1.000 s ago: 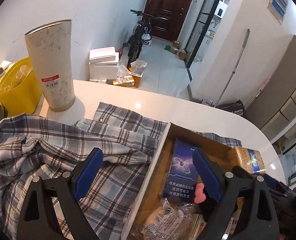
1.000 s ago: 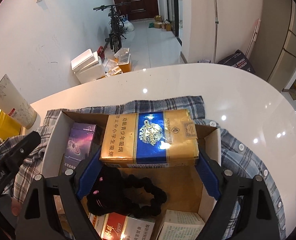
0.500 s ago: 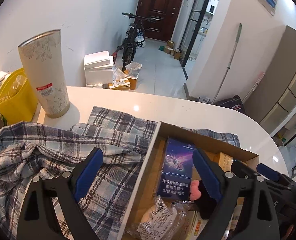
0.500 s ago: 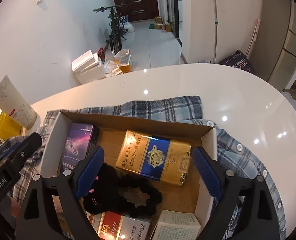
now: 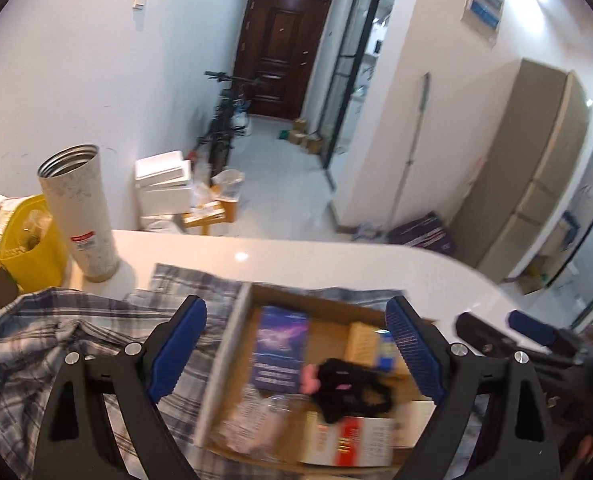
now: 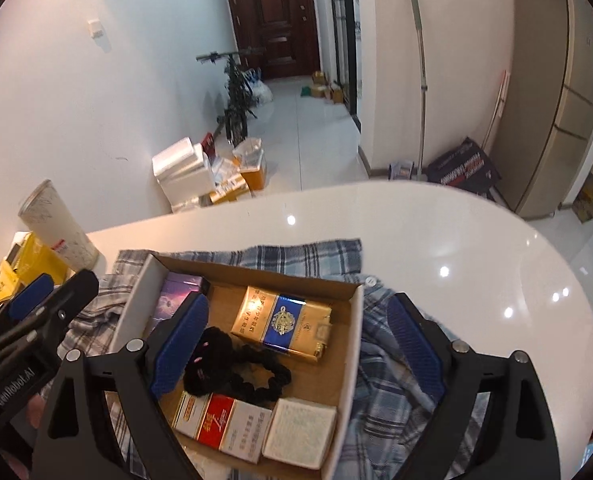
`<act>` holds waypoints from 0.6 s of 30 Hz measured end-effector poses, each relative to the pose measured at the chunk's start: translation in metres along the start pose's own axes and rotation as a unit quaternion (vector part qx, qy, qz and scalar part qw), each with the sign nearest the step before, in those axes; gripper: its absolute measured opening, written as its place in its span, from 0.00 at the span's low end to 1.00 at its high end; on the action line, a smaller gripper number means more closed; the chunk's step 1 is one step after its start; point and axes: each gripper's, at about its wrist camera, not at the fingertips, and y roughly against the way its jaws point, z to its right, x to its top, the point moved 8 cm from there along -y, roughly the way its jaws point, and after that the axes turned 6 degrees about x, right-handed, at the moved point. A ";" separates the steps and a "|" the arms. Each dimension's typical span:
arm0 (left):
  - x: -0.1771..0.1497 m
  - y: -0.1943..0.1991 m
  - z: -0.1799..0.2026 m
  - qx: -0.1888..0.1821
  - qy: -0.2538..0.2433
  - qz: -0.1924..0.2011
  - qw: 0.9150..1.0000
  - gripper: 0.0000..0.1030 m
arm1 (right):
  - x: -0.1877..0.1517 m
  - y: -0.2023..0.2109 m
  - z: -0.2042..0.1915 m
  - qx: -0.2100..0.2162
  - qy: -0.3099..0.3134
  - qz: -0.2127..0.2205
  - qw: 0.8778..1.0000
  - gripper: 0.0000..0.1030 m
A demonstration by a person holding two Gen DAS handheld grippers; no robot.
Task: Organize objects
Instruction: 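Lower the gold-blue pack into the cardboard box and open the right gripper, then withdraw both grippers up and back from the cardboard box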
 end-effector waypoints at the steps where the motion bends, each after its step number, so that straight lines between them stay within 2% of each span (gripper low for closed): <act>1: 0.002 0.008 0.005 -0.003 -0.006 0.007 1.000 0.90 | 0.001 0.008 -0.001 0.000 0.002 0.007 1.000 0.88; 4: 0.008 0.032 0.014 0.014 -0.035 0.035 0.999 0.90 | 0.003 0.032 -0.006 0.013 0.009 0.027 1.000 0.88; 9: 0.005 0.066 0.016 -0.023 -0.035 0.030 0.999 0.90 | 0.000 0.069 -0.014 0.018 0.037 0.060 0.997 0.88; 15: -0.008 0.132 -0.009 0.023 -0.065 0.088 0.994 0.90 | -0.010 0.110 -0.016 0.029 0.058 0.095 0.993 0.88; 18: -0.022 0.170 -0.013 0.028 -0.081 0.112 0.990 0.90 | -0.019 0.131 -0.017 0.035 0.071 0.114 0.990 0.89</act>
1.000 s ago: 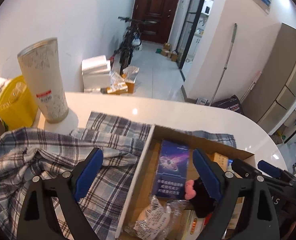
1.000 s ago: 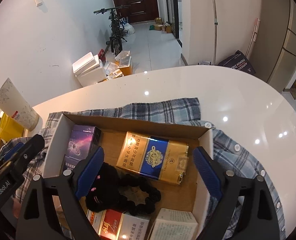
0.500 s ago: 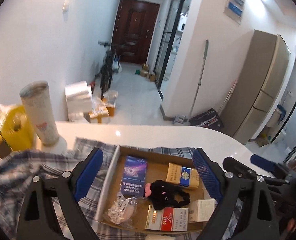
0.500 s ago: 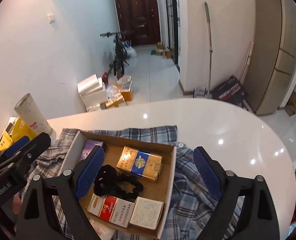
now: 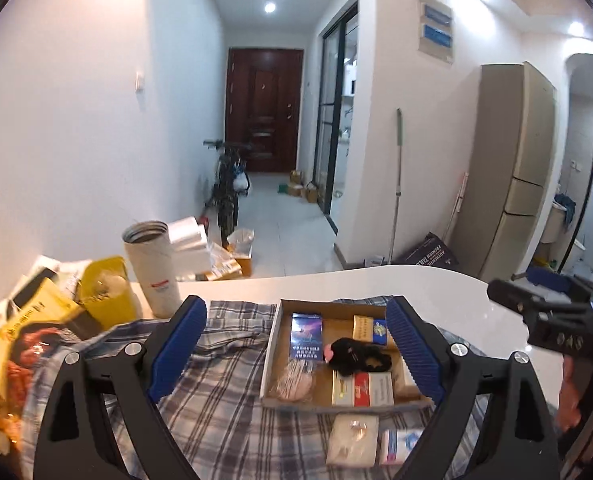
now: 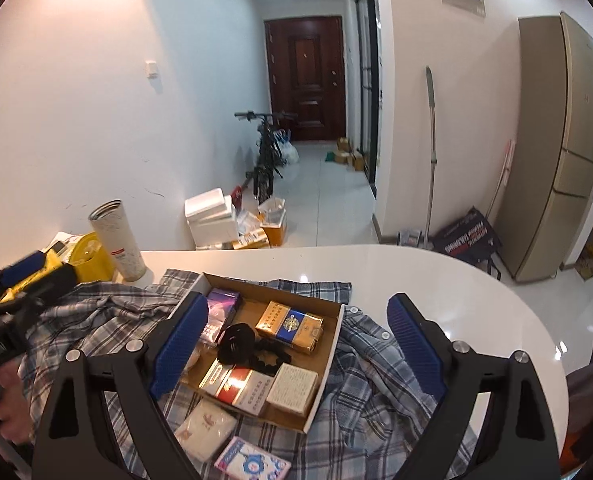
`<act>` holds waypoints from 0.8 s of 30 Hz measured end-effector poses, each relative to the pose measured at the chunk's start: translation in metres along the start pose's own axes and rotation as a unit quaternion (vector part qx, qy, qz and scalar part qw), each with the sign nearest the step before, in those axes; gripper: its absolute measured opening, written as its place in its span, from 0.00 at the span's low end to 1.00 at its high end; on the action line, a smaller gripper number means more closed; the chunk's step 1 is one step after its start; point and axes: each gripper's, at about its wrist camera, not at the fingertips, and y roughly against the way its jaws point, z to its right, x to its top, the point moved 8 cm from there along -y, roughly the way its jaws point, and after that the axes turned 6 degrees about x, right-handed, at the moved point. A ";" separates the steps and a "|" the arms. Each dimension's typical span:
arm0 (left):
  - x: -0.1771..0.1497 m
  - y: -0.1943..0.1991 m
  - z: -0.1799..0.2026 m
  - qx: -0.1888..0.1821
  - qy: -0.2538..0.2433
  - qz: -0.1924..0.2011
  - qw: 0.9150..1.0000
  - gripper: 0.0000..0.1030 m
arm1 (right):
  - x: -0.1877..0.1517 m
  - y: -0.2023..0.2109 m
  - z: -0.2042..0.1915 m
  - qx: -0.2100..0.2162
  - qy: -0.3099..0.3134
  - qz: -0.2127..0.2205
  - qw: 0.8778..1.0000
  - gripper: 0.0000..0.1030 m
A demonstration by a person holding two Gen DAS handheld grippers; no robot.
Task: Organize objects
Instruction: 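Withdraw both grippers up and back from the cardboard box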
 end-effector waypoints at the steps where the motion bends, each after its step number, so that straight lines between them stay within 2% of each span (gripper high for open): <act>1: -0.002 0.010 0.001 0.000 -0.004 0.007 1.000 0.90 | -0.001 0.008 -0.001 0.000 0.003 0.008 1.000 0.91; 3: -0.005 0.032 0.004 0.001 -0.007 0.026 1.000 0.90 | -0.004 0.024 -0.003 0.005 0.006 0.029 1.000 0.95; 8: -0.016 0.073 0.018 -0.026 0.004 0.047 0.999 0.90 | -0.013 0.058 -0.006 0.025 -0.002 0.062 0.998 0.95; 12: -0.023 0.081 0.028 -0.031 0.007 0.052 0.998 0.90 | -0.021 0.078 -0.006 0.028 0.010 0.072 0.997 0.98; 17: -0.025 0.092 0.033 -0.017 -0.004 0.074 0.997 0.90 | -0.028 0.096 -0.005 0.012 0.030 0.080 0.996 1.00; 19: -0.027 0.097 0.037 -0.028 -0.009 0.077 0.997 0.93 | -0.031 0.105 -0.005 0.013 0.030 0.082 0.996 1.00; 20: -0.028 0.100 0.040 -0.035 -0.014 0.078 0.996 1.00 | -0.033 0.109 -0.006 0.020 0.030 0.085 0.996 1.00; 24: -0.032 0.108 0.045 -0.032 -0.020 0.097 0.995 1.00 | -0.038 0.123 -0.006 0.030 0.027 0.102 0.994 1.00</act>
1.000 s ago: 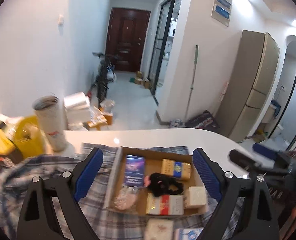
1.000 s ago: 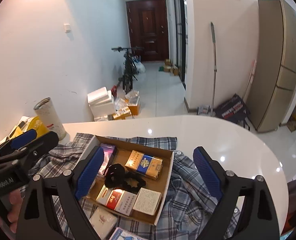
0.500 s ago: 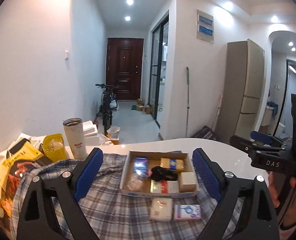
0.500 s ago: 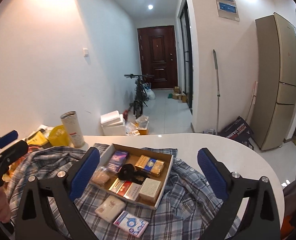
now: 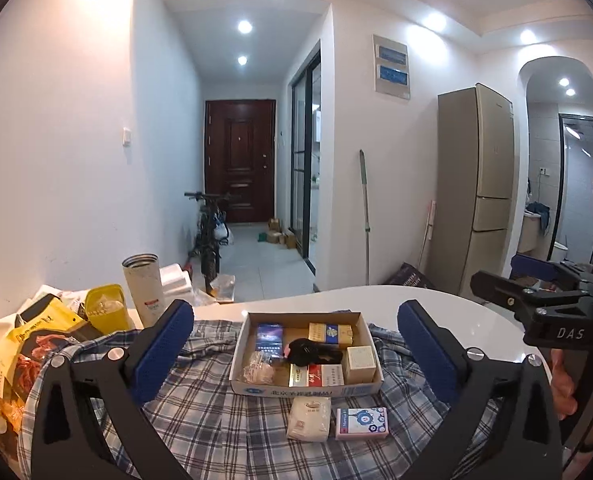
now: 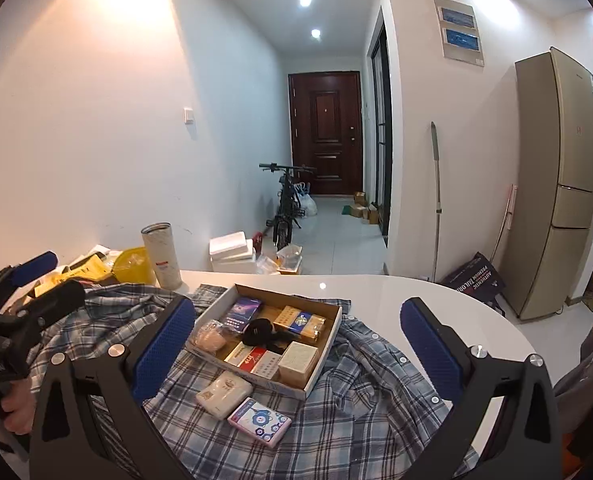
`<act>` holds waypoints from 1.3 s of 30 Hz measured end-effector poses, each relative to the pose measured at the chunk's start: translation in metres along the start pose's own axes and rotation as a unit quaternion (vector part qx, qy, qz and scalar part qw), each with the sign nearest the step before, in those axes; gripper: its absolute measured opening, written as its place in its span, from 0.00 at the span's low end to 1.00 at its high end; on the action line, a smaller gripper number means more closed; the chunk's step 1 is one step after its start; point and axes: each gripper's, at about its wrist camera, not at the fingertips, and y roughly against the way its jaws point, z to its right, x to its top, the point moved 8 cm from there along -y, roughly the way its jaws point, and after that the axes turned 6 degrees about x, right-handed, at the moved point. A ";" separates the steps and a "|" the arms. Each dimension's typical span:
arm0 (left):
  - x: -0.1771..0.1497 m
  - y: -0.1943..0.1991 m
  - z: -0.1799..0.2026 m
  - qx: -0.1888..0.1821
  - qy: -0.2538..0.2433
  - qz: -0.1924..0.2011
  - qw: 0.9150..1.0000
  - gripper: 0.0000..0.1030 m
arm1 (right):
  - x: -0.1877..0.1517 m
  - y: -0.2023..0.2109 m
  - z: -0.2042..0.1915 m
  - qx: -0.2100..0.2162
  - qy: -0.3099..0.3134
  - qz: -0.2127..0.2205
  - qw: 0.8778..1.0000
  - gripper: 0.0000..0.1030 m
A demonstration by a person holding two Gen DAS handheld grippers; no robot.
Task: Organize objects
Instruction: 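Withdraw both grippers up and back from the cardboard box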
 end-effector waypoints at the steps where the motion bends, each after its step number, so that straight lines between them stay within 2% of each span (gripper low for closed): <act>1: -0.001 0.002 0.002 -0.004 -0.003 0.002 1.000 1.00 | 0.000 0.002 0.000 -0.002 0.001 0.005 1.000 1.00; 9: -0.003 0.010 0.012 -0.018 -0.020 0.017 1.000 1.00 | -0.004 0.006 0.005 -0.001 -0.005 0.010 1.000 1.00; 14: -0.012 0.001 0.008 -0.013 -0.009 0.005 1.000 1.00 | -0.012 0.005 0.004 0.000 0.007 0.012 1.000 1.00; 19: -0.031 -0.028 0.004 -0.014 -0.002 -0.042 0.999 1.00 | -0.019 -0.002 0.006 0.009 0.003 0.003 1.000 1.00; 25: -0.070 -0.060 0.007 -0.003 -0.019 -0.082 0.996 1.00 | -0.036 -0.018 0.011 0.016 -0.002 -0.015 1.000 1.00; 31: -0.094 -0.078 0.008 -0.003 -0.014 -0.094 0.995 1.00 | -0.059 -0.041 0.012 0.021 -0.002 -0.046 0.999 1.00; 34: -0.102 -0.082 0.001 0.004 0.002 -0.101 0.995 1.00 | -0.067 -0.049 0.013 0.023 -0.002 -0.056 0.998 1.00; 36: -0.105 -0.085 -0.009 0.021 0.028 -0.107 0.994 1.00 | -0.077 -0.059 0.016 0.024 -0.006 -0.069 0.997 1.00; 39: -0.109 -0.088 -0.018 0.019 0.049 -0.114 0.992 1.00 | -0.086 -0.067 0.018 0.026 -0.013 -0.081 0.996 1.00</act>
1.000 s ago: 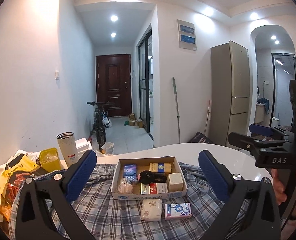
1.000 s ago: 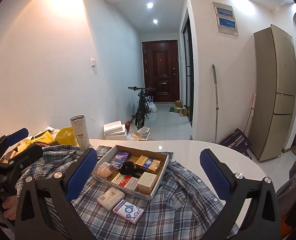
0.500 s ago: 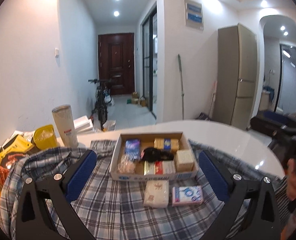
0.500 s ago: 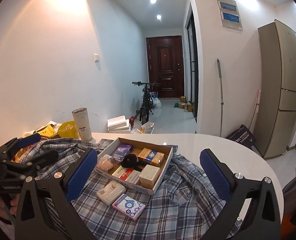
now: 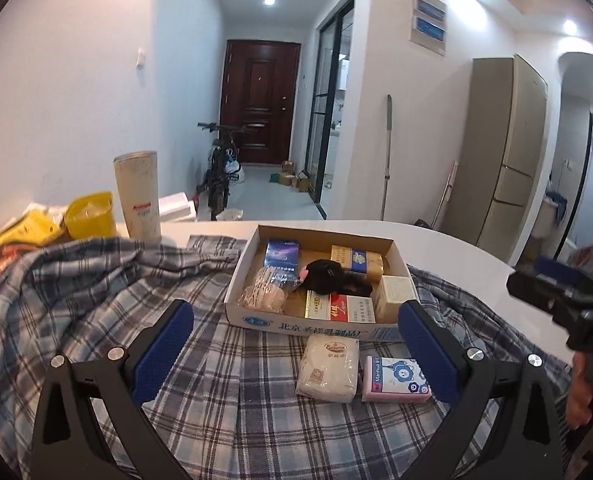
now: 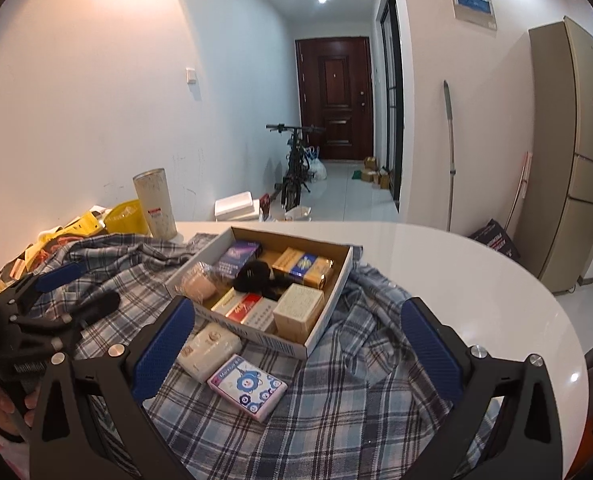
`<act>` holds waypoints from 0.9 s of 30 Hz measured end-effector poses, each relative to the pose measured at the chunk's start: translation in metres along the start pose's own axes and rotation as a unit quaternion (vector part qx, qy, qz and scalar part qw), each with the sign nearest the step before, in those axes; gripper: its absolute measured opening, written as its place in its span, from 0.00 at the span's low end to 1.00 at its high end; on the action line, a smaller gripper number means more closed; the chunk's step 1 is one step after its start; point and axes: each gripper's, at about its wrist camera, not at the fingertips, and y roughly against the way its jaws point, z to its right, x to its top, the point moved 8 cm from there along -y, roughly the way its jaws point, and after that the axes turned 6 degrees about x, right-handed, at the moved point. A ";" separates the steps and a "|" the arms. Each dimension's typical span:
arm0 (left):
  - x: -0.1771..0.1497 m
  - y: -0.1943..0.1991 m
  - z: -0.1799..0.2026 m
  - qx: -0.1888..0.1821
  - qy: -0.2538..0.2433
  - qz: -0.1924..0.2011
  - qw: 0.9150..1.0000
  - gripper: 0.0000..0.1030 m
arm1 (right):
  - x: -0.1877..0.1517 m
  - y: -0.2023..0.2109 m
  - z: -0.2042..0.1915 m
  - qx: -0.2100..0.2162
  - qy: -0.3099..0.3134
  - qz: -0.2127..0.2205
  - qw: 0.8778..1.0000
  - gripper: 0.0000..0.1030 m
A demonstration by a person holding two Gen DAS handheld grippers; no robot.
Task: Organize objects
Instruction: 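Withdraw both grippers up and back from the cardboard box, then grasp the pink Manhua box on the shirt with the right gripper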
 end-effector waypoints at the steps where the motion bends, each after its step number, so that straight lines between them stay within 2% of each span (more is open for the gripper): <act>1: -0.001 -0.002 -0.001 0.001 0.002 -0.003 1.000 1.00 | -0.002 -0.002 0.000 0.000 -0.001 -0.003 1.000 1.00; 5: -0.006 -0.007 -0.003 0.010 -0.003 -0.006 1.000 1.00 | -0.011 -0.014 0.003 0.005 -0.003 -0.023 1.000 1.00; 10: -0.009 -0.008 0.000 0.010 -0.007 -0.006 1.000 1.00 | -0.019 -0.029 -0.001 0.030 -0.001 -0.058 0.998 1.00; 16: -0.012 -0.010 0.004 0.004 -0.010 -0.010 1.000 1.00 | -0.035 -0.054 -0.012 0.061 0.018 -0.109 0.992 0.89; 18: -0.013 -0.010 0.004 0.003 -0.008 -0.011 1.000 1.00 | -0.041 -0.064 -0.016 0.071 0.026 -0.124 0.989 0.82; 21: -0.014 -0.012 0.002 0.000 -0.003 -0.016 1.000 1.00 | -0.053 -0.079 -0.020 0.088 0.031 -0.144 0.985 0.76; 27: -0.019 -0.019 -0.001 -0.001 0.004 -0.029 1.000 1.00 | -0.079 -0.099 -0.027 0.118 0.043 -0.180 0.976 0.71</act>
